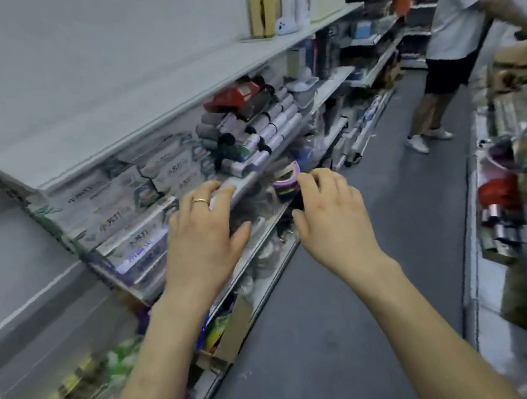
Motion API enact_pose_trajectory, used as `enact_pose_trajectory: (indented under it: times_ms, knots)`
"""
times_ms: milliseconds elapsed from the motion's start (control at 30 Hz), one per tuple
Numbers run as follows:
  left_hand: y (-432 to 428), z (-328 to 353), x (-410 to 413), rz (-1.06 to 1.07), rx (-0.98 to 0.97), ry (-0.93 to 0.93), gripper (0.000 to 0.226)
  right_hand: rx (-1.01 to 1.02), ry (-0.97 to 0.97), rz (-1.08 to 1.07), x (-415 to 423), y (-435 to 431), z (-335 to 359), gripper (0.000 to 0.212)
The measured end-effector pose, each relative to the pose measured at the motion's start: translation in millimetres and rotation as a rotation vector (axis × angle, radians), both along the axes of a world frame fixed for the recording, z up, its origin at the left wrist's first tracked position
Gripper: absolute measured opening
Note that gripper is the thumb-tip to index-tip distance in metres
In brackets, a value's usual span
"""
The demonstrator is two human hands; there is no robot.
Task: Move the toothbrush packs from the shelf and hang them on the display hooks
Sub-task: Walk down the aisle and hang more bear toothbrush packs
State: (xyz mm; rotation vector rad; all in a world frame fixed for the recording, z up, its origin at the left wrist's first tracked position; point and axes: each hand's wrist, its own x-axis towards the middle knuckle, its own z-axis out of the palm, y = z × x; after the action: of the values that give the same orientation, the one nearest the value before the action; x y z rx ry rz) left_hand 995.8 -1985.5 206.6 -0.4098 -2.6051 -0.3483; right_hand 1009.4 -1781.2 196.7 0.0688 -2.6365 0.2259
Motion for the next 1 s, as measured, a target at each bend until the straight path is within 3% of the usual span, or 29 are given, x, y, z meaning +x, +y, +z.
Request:
enact_pose_trajectory:
  times_ms: [367, 633, 1000]
  knots:
    - [266.3, -30.9, -137.2, -0.362, -0.125, -0.077, 0.066, -0.054, -0.095, -0.354, -57.2, 232.4, -37.2, 0.05]
    - [466.6, -72.1, -272.5, -0.583, -0.176, -0.139, 0.068, -0.066, -0.2, -0.594, -152.0, 410.4, -68.1, 0.055]
    - [751.8, -74.0, -404.2, -0.949, -0.239, -0.154, 0.067, -0.142, -0.256, -0.941, -223.3, 641.2, -76.7, 0.05]
